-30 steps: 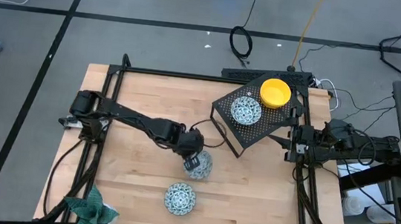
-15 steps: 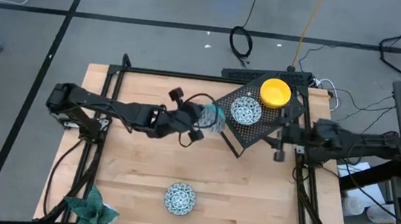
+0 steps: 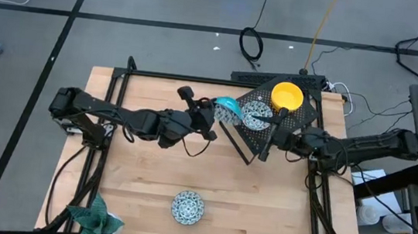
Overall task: Pick & Place Mini bowls
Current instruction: Stack the top blue patterned bowl on the blue patterned bowl on the shelf
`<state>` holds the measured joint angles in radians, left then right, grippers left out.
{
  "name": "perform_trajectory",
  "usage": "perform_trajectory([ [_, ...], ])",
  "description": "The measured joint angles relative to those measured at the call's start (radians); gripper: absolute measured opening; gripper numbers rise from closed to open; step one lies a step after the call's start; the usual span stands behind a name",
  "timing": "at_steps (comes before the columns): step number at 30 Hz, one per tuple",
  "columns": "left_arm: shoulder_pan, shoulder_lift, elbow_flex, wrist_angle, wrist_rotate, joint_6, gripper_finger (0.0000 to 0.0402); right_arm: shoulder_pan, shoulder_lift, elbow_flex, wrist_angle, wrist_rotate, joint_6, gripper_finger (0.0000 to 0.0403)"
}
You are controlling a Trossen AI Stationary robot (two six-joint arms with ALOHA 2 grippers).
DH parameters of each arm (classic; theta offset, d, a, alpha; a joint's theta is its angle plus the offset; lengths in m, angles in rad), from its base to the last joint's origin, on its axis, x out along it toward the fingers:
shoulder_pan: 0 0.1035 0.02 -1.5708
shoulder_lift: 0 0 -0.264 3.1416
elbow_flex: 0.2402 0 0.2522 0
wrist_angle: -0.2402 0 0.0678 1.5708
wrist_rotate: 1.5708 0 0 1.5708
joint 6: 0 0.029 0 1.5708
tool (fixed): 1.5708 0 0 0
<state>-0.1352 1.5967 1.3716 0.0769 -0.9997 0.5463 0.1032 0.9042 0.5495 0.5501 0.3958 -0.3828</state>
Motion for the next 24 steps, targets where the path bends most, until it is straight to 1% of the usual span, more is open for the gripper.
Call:
perform_trajectory([
  [2,0.000,0.000,0.000,0.002,-0.022,0.004,0.0009,0.015,0.007,0.000,0.040,0.000,0.000,0.0266],
  [5,0.001,0.000,0.000,0.003,-0.019,0.002,0.0009,0.027,0.034,0.000,0.115,0.007,0.000,0.0303],
  [8,0.003,0.000,0.000,0.007,-0.015,0.002,0.0009,0.028,0.090,0.001,0.196,0.077,-0.021,0.0320],
  [9,0.004,0.000,0.000,0.008,-0.014,0.002,0.0009,0.025,0.110,0.001,0.229,0.096,-0.038,0.0323],
  [12,0.016,0.000,0.000,0.007,-0.014,0.002,0.0009,0.021,0.171,0.021,0.298,0.102,-0.066,0.0322],
  [18,0.046,0.000,0.000,0.004,-0.011,0.003,0.0009,0.021,0.287,0.132,0.275,0.107,-0.088,0.0310],
  [20,0.049,0.000,0.000,0.003,-0.004,0.003,0.0009,0.021,0.324,0.167,0.276,0.155,-0.119,0.0306],
  [24,0.041,0.000,0.000,0.000,0.004,0.009,0.0009,0.015,0.361,0.209,0.277,0.310,-0.185,0.0290],
])
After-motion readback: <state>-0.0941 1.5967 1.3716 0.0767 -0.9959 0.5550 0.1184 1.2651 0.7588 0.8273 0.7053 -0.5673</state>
